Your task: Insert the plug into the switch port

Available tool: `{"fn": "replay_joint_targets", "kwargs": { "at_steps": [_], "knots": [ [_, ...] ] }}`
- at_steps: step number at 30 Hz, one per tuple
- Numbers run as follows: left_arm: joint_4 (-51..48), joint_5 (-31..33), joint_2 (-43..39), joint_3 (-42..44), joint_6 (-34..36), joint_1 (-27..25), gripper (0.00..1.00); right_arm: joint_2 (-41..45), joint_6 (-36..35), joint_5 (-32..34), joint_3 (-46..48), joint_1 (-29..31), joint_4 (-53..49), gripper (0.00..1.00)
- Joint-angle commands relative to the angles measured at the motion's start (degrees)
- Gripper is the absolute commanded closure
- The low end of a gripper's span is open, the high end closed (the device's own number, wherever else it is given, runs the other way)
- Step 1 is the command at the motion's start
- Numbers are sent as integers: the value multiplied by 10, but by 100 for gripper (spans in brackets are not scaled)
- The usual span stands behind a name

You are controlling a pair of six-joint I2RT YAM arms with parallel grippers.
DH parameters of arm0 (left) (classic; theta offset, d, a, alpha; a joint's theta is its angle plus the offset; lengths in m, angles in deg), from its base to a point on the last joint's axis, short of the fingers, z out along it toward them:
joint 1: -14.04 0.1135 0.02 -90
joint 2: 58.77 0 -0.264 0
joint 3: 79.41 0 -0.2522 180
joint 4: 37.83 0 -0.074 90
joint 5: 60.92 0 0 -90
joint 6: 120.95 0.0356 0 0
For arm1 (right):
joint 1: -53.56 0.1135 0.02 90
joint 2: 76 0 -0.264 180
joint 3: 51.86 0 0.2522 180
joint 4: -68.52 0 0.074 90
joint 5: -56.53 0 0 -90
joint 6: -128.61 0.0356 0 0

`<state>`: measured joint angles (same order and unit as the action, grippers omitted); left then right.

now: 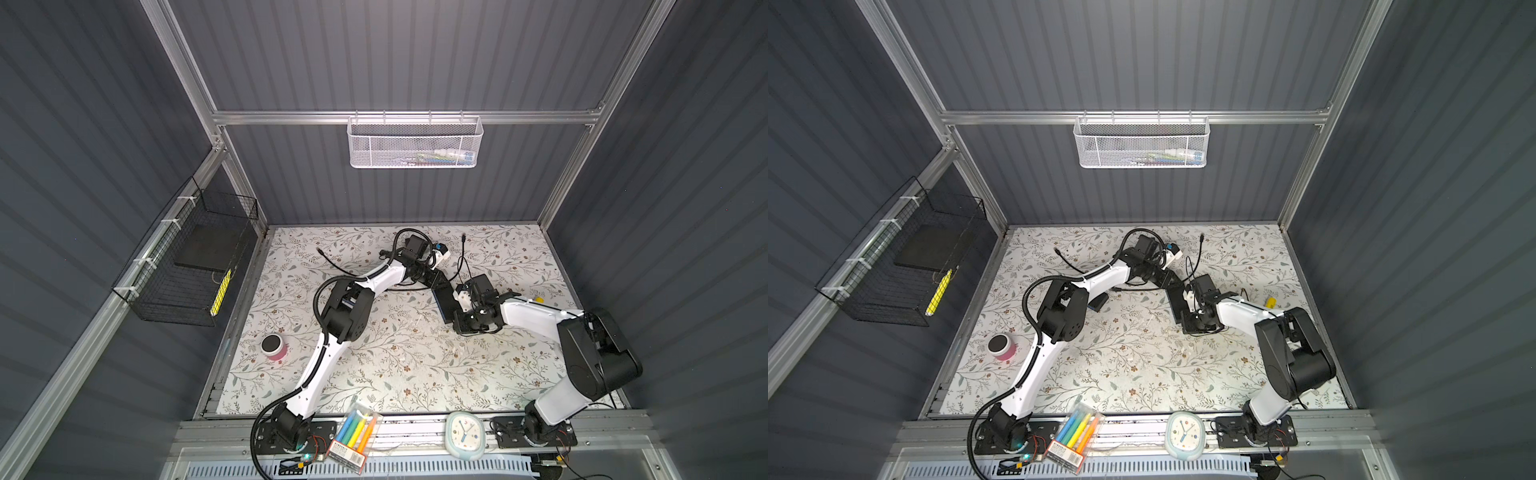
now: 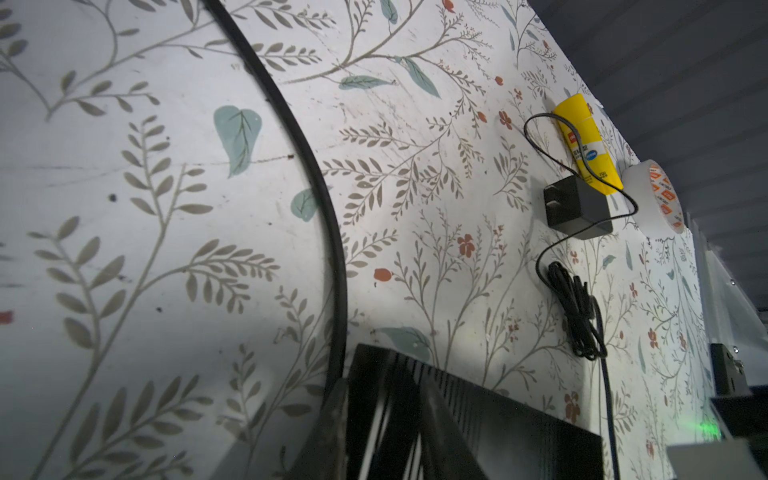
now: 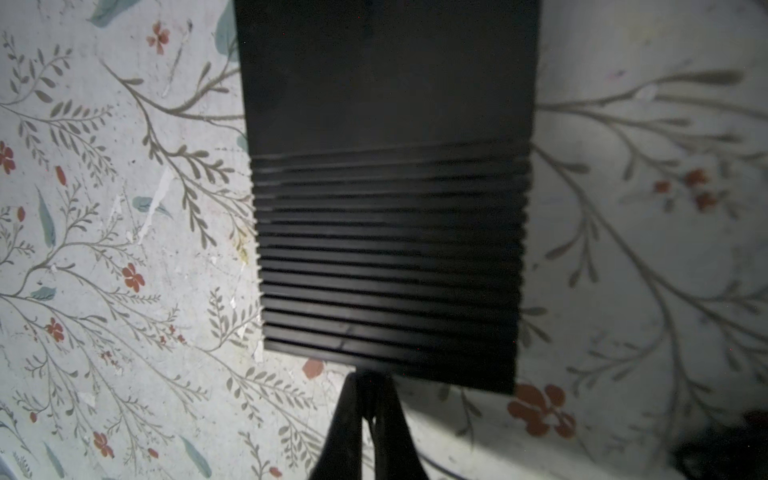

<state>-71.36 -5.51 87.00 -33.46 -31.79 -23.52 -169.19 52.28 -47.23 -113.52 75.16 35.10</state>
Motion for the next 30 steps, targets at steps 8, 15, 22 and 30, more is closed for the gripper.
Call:
{"fn": "replay_joint_targets", "kwargs": {
  "at_steps": [8, 15, 22, 30],
  "knots": [
    [-53, -34, 13, 46, 1, -27, 72, -24, -14, 21, -49, -14, 50, 100],
    [-48, -34, 10, 60, 8, -26, 74, -13, -26, 66, -75, -13, 9, 100],
    [-31, -40, -7, 92, 7, -18, 75, -6, -73, 117, -94, -11, -23, 96],
    [-27, -36, -29, 122, 8, -8, 75, -22, -175, 76, -120, -7, -72, 89]
  ]
}}
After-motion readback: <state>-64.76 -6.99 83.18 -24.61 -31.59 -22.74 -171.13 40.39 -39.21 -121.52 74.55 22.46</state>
